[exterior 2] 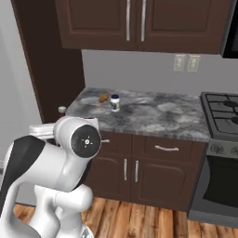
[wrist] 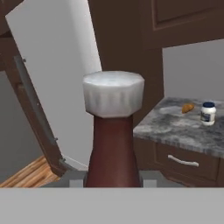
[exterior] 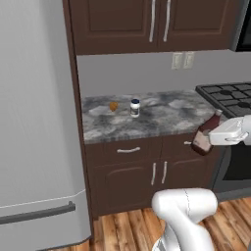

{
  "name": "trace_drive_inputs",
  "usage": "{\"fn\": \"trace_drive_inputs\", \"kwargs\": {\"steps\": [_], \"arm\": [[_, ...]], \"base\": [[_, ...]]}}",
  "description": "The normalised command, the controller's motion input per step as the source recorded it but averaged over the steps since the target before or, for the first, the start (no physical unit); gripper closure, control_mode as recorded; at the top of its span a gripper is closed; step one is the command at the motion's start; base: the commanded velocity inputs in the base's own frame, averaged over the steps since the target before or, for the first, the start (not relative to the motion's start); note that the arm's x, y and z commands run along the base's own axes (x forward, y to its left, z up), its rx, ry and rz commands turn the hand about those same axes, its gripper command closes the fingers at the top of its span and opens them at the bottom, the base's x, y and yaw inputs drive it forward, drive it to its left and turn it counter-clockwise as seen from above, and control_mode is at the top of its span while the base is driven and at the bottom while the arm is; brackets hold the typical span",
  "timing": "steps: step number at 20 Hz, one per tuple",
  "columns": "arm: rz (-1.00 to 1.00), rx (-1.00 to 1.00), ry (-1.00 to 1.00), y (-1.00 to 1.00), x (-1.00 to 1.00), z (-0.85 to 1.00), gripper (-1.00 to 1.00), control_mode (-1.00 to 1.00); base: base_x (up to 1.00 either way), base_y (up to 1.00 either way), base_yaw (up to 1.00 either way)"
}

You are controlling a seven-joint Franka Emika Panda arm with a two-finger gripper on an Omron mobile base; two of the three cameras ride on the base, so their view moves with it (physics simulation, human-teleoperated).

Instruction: Pick the ketchup and mayonnaise from the counter and place them in the cabinet.

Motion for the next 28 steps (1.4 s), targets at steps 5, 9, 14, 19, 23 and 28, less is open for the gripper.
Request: {"fn": "trace_drive_inputs", "kwargs": {"steps": [5,9,14,19,23,28], "arm": [[0.00,0.00,0.00,0.00,0.00,0.00,1.00,1.00],[0.00,0.00,0.00,0.00,0.00,0.00,1.00,1.00],[0.00,0.00,0.00,0.00,0.00,0.00,1.00,1.00],[0.00,0.00,0.00,0.00,0.00,0.00,1.00,1.00],[0.00,0.00,0.00,0.00,0.00,0.00,1.00,1.00],[0.00,0.00,0.00,0.00,0.00,0.00,1.00,1.00]], "base": [[-0.21,0.48,0.00],[-0.01,0.86,0.00],[-0.04,1.00,0.00],[-0.04,1.00,0.00],[0.00,0.99,0.00],[0.00,0.85,0.00]]}}
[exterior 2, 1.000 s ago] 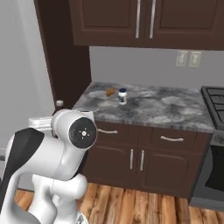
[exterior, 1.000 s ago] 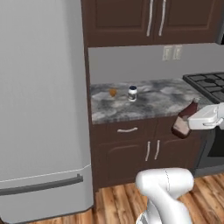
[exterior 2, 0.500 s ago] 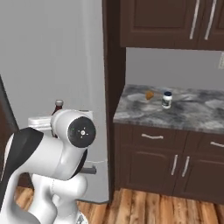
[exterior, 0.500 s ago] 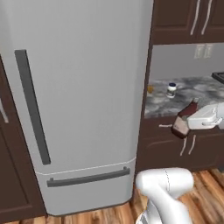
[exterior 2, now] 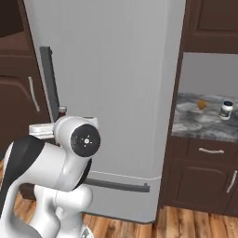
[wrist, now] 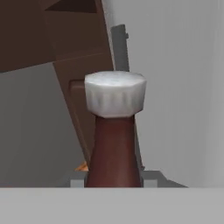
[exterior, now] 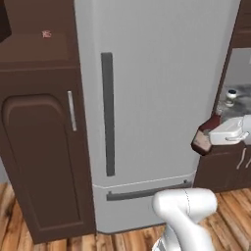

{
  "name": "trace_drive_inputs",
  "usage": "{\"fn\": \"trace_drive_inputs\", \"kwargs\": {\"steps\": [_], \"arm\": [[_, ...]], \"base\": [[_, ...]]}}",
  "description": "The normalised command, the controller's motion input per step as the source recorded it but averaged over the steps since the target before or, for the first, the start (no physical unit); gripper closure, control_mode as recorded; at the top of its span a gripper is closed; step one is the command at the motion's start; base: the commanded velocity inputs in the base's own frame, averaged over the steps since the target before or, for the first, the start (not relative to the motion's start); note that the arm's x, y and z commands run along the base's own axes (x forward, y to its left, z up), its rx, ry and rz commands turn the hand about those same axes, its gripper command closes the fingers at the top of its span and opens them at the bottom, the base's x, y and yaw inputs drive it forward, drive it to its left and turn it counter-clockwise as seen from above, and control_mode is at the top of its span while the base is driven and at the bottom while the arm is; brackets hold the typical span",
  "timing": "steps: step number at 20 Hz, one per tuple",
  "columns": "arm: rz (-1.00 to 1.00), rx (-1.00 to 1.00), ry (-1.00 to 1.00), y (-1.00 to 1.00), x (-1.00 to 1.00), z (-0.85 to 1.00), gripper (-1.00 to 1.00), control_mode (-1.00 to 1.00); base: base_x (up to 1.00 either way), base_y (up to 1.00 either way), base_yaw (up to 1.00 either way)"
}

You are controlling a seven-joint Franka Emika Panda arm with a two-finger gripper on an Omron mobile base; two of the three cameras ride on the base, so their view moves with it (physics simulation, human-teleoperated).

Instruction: Pick the ketchup and mayonnaise from the counter and place them in the cabinet.

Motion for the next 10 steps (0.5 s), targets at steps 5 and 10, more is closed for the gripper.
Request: {"fn": "trace_drive_inputs", "kwargs": {"steps": [5,10], "arm": [[0.00,0.00,0.00,0.00,0.00,0.00,1.00,1.00],[0.00,0.00,0.00,0.00,0.00,0.00,1.00,1.00]], "base": [[0.00,0.81,0.00],[0.00,0.74,0.00]]}}
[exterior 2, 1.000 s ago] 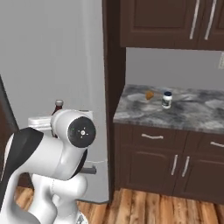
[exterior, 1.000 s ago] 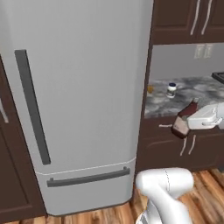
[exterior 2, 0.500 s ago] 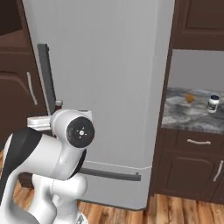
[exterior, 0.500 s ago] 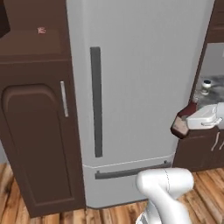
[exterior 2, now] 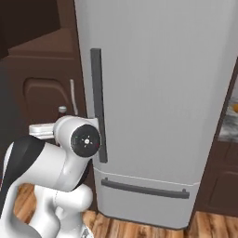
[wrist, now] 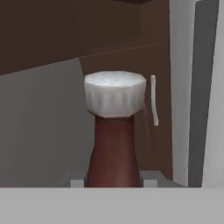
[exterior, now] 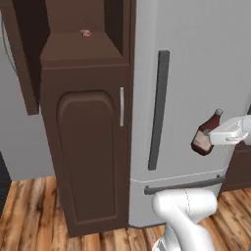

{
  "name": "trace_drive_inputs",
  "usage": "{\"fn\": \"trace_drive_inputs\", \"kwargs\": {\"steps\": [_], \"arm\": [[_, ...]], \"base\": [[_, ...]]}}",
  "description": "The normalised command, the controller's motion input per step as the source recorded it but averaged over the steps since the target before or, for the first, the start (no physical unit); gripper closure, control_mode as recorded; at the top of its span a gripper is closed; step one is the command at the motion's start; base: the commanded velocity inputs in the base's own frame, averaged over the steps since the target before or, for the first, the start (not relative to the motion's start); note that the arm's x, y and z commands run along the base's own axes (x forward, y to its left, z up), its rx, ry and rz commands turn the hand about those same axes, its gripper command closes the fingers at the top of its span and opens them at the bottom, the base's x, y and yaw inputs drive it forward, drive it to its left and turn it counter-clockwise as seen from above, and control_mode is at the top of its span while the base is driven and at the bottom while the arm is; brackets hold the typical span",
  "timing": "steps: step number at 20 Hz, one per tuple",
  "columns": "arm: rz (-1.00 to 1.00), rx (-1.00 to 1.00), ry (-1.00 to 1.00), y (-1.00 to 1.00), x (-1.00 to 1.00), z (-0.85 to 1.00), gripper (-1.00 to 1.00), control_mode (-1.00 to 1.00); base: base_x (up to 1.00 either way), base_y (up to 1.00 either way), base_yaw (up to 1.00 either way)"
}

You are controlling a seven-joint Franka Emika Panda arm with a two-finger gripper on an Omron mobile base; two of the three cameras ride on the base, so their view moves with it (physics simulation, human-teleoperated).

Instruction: Pick the ketchup and mayonnaise from the counter and place them in the cabinet.

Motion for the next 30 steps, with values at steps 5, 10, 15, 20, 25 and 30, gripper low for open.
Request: {"fn": "trace_drive_inputs", "kwargs": {"steps": [5,10,15,20,25,30], "arm": [[0.00,0.00,0.00,0.00,0.00,0.00,1.00,1.00],[0.00,0.00,0.00,0.00,0.00,0.00,1.00,1.00],[0.00,0.00,0.00,0.00,0.00,0.00,1.00,1.00],[0.00,0.00,0.00,0.00,0.00,0.00,1.00,1.00],[0.00,0.00,0.00,0.00,0.00,0.00,1.00,1.00],[0.00,0.00,0.00,0.00,0.00,0.00,1.00,1.00]], "base": [[0.00,0.62,0.00],[0.02,0.28,0.06],[0.01,0.13,0.18],[0.06,0.16,0.27],[0.08,0.17,0.10],[0.23,0.01,0.00]]}}
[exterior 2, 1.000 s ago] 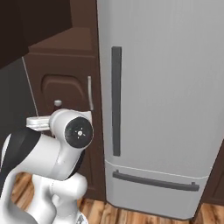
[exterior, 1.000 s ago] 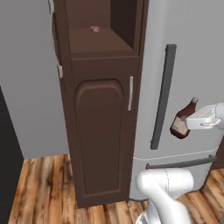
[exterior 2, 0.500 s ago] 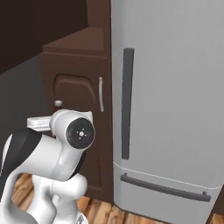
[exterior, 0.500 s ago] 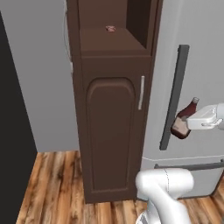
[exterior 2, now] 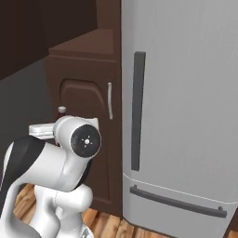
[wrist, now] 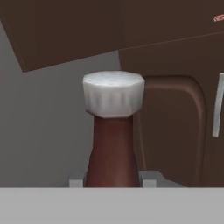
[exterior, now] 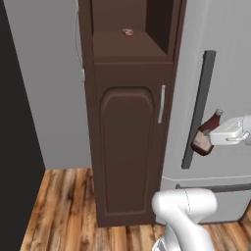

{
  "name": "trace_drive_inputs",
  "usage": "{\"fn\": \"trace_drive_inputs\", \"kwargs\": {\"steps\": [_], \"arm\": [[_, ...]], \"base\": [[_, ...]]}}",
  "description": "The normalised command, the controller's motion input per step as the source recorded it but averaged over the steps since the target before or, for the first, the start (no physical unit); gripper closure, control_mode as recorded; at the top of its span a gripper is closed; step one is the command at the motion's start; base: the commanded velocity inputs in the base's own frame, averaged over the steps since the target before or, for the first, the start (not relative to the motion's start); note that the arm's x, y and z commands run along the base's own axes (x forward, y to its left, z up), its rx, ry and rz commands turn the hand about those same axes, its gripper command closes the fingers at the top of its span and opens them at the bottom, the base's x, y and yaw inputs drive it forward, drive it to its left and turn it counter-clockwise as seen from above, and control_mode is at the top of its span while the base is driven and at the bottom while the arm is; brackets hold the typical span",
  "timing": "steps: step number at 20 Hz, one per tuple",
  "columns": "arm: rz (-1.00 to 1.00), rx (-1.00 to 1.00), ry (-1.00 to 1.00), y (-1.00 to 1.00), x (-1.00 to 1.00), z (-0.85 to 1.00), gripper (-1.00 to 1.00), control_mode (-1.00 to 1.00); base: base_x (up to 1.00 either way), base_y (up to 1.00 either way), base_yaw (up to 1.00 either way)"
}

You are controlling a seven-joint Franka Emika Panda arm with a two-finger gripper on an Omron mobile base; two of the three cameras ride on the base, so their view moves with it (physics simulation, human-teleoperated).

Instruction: Pick the ketchup and mayonnaise from the counter and place them in the cabinet.

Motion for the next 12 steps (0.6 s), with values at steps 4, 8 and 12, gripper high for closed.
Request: {"fn": "trace_drive_inputs", "kwargs": {"steps": [4,8,12], "arm": [[0.00,0.00,0.00,0.00,0.00,0.00,1.00,1.00],[0.00,0.00,0.00,0.00,0.00,0.00,1.00,1.00],[0.00,0.00,0.00,0.00,0.00,0.00,1.00,1.00]], "base": [[0.44,0.00,0.00],[0.54,0.03,0.00],[0.38,0.14,0.00]]}}
